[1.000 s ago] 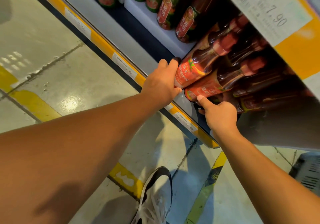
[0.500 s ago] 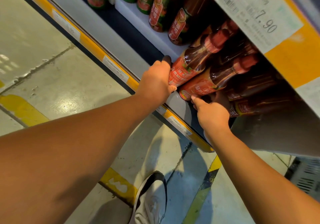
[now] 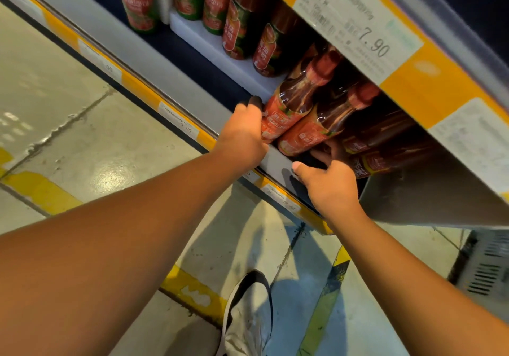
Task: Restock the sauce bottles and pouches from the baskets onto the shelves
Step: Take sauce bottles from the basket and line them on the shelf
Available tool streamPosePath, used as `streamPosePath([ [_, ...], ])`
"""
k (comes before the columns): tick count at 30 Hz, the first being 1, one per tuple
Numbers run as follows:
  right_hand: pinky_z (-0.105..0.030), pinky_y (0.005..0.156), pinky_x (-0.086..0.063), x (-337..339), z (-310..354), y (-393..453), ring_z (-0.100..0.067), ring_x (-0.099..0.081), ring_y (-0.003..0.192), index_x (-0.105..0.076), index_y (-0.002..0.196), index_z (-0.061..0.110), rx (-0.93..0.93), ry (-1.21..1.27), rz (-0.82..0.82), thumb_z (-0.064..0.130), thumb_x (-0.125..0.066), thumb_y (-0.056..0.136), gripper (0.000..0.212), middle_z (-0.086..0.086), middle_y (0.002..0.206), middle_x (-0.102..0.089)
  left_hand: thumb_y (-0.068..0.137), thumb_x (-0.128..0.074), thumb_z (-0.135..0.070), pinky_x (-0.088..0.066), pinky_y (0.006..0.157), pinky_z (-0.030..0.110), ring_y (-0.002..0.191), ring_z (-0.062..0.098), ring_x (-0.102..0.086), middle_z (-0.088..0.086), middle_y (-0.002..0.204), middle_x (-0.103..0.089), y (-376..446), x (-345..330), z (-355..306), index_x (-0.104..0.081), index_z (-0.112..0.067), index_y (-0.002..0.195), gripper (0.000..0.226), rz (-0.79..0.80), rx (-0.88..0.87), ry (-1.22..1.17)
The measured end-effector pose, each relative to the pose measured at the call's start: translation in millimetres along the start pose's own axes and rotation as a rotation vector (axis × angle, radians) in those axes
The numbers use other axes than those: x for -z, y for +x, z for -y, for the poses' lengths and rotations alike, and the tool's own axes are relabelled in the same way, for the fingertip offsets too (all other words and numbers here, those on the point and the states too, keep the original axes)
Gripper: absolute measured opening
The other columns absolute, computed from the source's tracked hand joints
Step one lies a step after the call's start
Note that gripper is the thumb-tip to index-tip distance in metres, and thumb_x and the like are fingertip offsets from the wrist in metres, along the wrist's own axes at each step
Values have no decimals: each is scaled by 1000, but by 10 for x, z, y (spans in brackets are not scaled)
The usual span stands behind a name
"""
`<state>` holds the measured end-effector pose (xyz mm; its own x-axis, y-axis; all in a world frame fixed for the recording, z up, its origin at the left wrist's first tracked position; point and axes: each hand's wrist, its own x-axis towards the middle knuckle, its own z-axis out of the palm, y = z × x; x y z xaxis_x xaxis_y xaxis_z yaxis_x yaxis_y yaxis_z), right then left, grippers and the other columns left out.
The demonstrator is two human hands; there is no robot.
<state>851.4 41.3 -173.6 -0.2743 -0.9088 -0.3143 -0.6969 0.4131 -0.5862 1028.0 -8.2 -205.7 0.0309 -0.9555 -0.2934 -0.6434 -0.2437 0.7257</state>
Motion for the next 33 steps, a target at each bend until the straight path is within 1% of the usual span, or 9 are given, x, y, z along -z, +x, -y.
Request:
streamPosePath([
  [4, -27, 84, -52, 206, -125, -370, 1, -65, 94, -43, 148, 26, 6, 45, 71, 33, -79, 90, 69, 26, 109, -57, 86, -80, -23, -47, 75, 37, 92, 25, -55, 2, 111, -45, -267, 161, -39, -43, -25, 110, 45, -79, -31, 25],
  [8, -41, 97, -54, 765, -180, -883, -13, -61, 120, -37, 153, 35, 52, -103, 177, 44, -70, 95, 67, 10, 148, -49, 93, -69, -34, -52, 88, 42, 102, 25, -60, 3, 115, -60, -747, 384, -160, -57, -21, 113, 27, -56, -139, -14],
  [11, -42, 101, -52, 1392, -170, -1429, -15, -54, 129, -39, 150, 39, 69, -249, 196, 53, -67, 94, 64, 10, 143, -51, 94, -67, -38, -48, 89, 34, 106, 17, -62, -4, 114, -66, -1310, 487, -327, -66, -23, 115, 26, 88, -227, -107],
  [14, -37, 108, -46, 2009, -168, -2087, -16, -47, 138, -37, 152, 37, 24, -351, 208, 58, -63, 95, 66, 7, 155, -45, 93, -68, -43, -45, 93, 30, 113, 11, -60, -11, 117, -66, -1897, 495, -622, -69, -28, 118, 29, 270, -285, -92],
  [17, -31, 110, -41, 2492, -209, -2748, -15, -45, 139, -35, 154, 35, -73, -299, 44, 59, -60, 97, 67, 7, 158, -41, 94, -66, -48, -41, 101, 28, 121, 9, -55, -14, 123, -63, -2415, 418, -1106, -66, -32, 125, 35, 441, -429, -5],
  [21, -28, 109, -39, 2823, -399, -3340, -13, -45, 140, -36, 154, 33, -169, -77, -158, 54, -62, 98, 65, 5, 158, -42, 95, -62, -54, -37, 95, 21, 122, 2, -50, -26, 121, -54, -2917, 265, -1766, -57, -45, 127, 34, 619, -625, 97],
  [27, -19, 109, -29, 3245, -1197, -3854, -3, -35, 143, -32, 153, 44, -238, 149, -354, 60, -56, 96, 64, 22, 156, -35, 96, -64, -50, -45, 90, 26, 100, -1, -57, -23, 124, -59, -3314, -351, -2872, -56, -44, 130, 35, 648, -741, 232],
  [31, -33, 119, -34, 3974, -1881, -3964, -10, -36, 144, -36, 154, 39, -267, 190, -429, 57, -57, 97, 64, 12, 160, -37, 97, -61, -52, -42, 82, 25, 91, 6, -54, -20, 124, -60, -3651, -923, -3825, -59, -39, 130, 35, 664, -895, 373],
  [33, -32, 116, -35, 4453, -2123, -4054, -11, -39, 142, -39, 153, 37, -273, 203, -462, 55, -59, 97, 62, 10, 157, -41, 97, -61, -50, -45, 84, 29, 97, 9, -58, -17, 121, -63, -3817, -1130, -4397, -62, -36, 128, 34, 649, -877, 382],
])
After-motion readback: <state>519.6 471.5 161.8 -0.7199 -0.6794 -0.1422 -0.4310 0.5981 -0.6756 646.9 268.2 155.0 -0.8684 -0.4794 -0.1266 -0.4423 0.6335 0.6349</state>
